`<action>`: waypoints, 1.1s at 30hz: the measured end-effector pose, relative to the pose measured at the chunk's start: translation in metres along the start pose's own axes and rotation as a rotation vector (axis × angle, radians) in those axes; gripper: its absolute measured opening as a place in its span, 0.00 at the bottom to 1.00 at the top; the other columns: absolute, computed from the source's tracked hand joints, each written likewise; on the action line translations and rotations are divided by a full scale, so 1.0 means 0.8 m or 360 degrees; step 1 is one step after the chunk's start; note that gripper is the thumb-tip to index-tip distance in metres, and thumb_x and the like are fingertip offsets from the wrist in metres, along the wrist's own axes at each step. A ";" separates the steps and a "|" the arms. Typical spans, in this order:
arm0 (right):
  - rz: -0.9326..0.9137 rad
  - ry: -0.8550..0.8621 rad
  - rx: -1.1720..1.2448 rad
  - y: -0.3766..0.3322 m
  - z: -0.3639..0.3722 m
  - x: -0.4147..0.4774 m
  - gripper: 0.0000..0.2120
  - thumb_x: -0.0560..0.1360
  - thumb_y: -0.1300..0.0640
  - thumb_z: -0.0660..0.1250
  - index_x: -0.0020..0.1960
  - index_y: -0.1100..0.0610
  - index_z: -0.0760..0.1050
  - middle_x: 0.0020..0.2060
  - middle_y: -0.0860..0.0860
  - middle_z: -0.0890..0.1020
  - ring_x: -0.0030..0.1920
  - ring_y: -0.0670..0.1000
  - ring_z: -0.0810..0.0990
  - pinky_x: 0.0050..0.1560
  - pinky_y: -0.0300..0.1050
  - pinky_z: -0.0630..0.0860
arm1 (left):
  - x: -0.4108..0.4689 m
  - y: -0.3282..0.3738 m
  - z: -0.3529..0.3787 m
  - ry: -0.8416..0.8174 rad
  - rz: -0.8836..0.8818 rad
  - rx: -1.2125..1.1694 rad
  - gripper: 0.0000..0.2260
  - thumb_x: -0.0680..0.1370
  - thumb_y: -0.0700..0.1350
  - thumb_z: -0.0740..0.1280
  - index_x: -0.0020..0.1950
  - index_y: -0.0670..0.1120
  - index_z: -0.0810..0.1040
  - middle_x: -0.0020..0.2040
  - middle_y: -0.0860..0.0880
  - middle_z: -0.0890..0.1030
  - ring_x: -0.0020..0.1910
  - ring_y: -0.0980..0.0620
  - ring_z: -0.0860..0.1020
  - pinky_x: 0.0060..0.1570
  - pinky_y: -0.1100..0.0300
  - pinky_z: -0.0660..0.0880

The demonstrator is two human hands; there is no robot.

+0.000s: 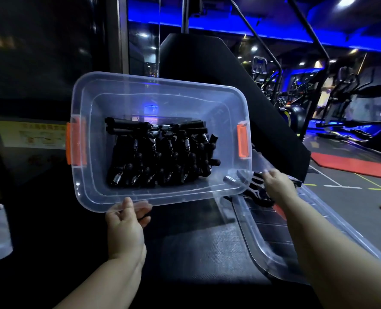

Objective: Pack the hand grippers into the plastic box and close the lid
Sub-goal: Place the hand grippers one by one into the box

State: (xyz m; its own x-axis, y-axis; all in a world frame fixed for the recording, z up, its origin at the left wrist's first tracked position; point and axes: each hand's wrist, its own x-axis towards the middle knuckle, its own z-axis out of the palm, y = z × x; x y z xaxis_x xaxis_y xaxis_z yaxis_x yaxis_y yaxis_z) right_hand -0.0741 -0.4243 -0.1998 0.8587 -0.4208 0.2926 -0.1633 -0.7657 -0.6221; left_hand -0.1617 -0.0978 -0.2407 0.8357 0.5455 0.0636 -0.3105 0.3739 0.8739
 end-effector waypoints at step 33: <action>0.0105 -0.0580 -0.0699 0.013 -0.030 -0.063 0.29 0.64 0.24 0.62 0.35 0.52 0.66 0.39 0.51 0.77 0.42 0.54 0.78 0.36 0.44 0.68 | -0.003 0.002 0.000 -0.0021 -0.0043 -0.0005 0.05 0.83 0.49 0.55 0.48 0.51 0.67 0.41 0.47 0.81 0.41 0.52 0.81 0.39 0.60 0.73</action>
State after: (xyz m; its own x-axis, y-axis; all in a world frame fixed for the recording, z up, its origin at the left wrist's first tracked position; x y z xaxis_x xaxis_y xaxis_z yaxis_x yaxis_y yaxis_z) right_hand -0.1307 -0.4230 -0.2031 0.9390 -0.3395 -0.0543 -0.3420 -0.9064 -0.2478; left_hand -0.1646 -0.0985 -0.2392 0.8496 0.5254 0.0464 -0.2893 0.3908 0.8738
